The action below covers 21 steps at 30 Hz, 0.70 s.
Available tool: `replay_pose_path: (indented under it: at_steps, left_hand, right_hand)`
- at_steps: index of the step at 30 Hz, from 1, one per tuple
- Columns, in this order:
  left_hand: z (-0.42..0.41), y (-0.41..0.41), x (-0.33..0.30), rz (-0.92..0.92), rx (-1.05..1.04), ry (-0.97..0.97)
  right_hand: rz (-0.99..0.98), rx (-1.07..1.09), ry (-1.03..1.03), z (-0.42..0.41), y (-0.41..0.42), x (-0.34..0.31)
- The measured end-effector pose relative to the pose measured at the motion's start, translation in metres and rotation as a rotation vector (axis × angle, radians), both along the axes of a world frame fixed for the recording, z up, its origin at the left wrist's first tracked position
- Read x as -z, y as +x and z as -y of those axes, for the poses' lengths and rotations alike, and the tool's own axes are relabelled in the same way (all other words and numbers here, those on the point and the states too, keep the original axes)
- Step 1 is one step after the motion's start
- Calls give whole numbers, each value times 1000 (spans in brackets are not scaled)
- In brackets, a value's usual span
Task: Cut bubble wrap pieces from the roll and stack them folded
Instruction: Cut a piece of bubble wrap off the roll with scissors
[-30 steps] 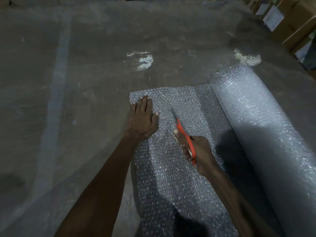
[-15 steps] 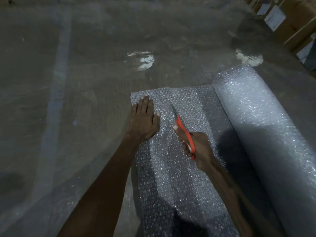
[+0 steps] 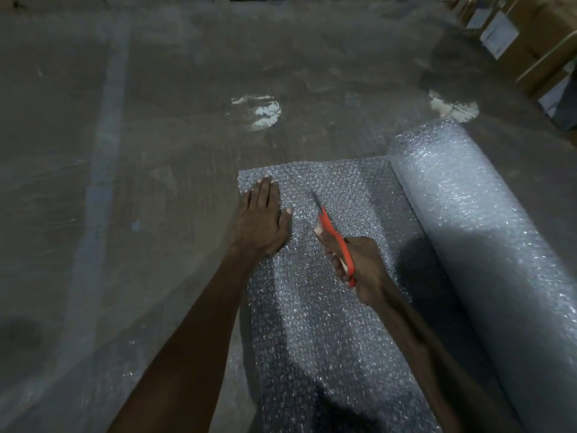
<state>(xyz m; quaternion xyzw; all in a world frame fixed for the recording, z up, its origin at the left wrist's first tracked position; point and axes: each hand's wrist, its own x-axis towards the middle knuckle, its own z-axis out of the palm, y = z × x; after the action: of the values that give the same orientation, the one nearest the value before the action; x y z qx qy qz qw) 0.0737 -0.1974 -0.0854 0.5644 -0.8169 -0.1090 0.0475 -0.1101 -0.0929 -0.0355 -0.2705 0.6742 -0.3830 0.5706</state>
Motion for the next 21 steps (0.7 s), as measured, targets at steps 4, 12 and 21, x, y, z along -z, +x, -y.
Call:
replay_pose_path:
  at_steps: [4,12,21]
  left_hand:
    - [1,0,1,7,-3,5]
    - [1,-1,1,21,-4,14]
    - [1,-1,0,6,-10,8]
  right_hand:
    - [1,10,-5,2,0,-1]
    - [-21,23,-10,13,3,-1]
    - [-7,15,-22,21,3,-3]
